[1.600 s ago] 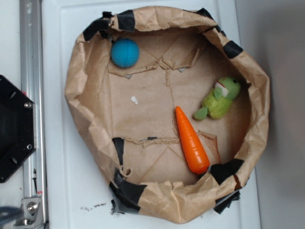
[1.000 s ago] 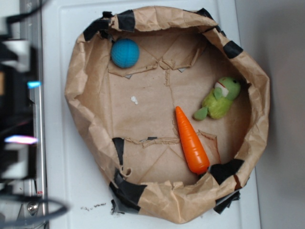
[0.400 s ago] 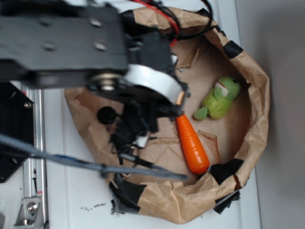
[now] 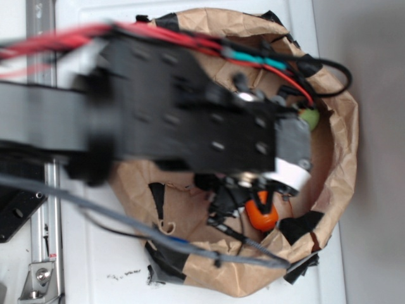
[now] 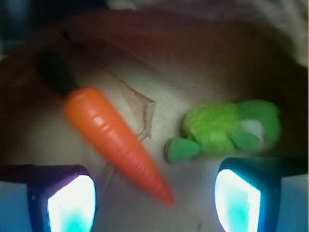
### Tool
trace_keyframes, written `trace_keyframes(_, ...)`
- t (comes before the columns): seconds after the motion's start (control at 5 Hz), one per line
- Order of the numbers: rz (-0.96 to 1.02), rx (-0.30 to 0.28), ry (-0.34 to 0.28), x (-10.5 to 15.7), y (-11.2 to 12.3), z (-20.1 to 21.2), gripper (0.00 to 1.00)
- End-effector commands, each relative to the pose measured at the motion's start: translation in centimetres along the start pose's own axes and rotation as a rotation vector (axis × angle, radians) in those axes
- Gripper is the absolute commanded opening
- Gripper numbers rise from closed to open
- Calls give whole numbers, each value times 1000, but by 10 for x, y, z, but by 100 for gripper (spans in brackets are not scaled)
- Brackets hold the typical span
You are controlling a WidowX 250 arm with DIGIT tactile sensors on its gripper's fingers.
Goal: Grab the carrot.
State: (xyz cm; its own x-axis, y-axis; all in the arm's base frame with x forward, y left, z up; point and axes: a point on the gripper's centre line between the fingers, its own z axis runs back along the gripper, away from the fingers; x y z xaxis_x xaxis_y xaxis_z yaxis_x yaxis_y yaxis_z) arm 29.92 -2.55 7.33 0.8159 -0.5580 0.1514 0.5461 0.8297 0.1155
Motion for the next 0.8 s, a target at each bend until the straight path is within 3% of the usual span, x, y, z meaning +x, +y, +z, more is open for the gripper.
trace_keyframes(0.0,-93,-76,12,8,-36,-27,100)
trace_keyframes(0.2,-125,-25,85,-2,-62,-48,91)
trace_keyframes(0.4,-78,-4,44,-1,-63,-33,0)
trace_keyframes(0.6,24,40,-11,-3,-38,0,0)
